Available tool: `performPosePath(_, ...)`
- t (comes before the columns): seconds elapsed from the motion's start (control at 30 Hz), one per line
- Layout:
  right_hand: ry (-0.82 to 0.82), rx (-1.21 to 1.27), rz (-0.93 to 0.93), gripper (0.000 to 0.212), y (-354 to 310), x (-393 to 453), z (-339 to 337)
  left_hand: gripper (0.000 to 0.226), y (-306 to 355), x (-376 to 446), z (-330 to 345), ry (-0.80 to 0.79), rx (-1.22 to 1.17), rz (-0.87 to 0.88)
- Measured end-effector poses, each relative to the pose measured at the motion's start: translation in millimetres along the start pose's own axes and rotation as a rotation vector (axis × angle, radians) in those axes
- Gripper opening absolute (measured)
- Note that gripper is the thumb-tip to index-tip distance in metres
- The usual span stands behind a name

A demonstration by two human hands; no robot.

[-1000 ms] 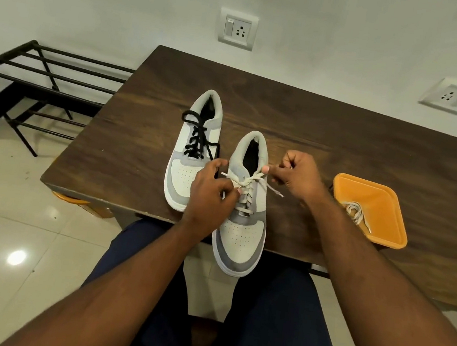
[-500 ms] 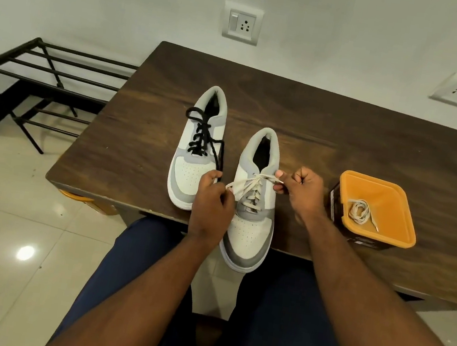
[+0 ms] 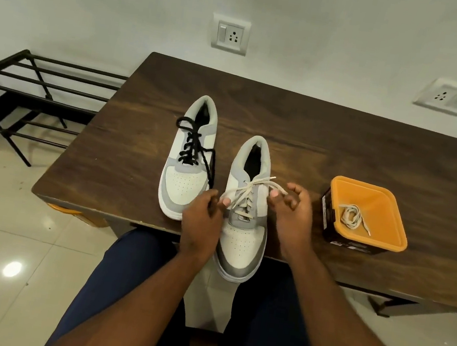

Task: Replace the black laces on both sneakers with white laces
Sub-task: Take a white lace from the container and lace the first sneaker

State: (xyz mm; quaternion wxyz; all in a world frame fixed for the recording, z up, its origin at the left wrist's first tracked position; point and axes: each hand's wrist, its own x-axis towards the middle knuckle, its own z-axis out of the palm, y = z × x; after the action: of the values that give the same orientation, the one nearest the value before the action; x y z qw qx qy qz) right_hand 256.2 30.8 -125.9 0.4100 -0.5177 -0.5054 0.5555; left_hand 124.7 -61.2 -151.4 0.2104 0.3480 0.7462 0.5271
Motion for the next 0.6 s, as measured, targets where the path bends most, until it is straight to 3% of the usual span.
performPosePath(0.17,-0.095,-0.355,-0.275,0.056,36.8,-27.1,17.5,0.042,0.9,-5.6,22.4,0.031,-0.011,0.146)
performPosePath(0.6,-0.026,-0.551,-0.364,0.049,27.6,97.6,43.7,0.037,10.5,110.3,78.5,-0.001,0.058,0.152)
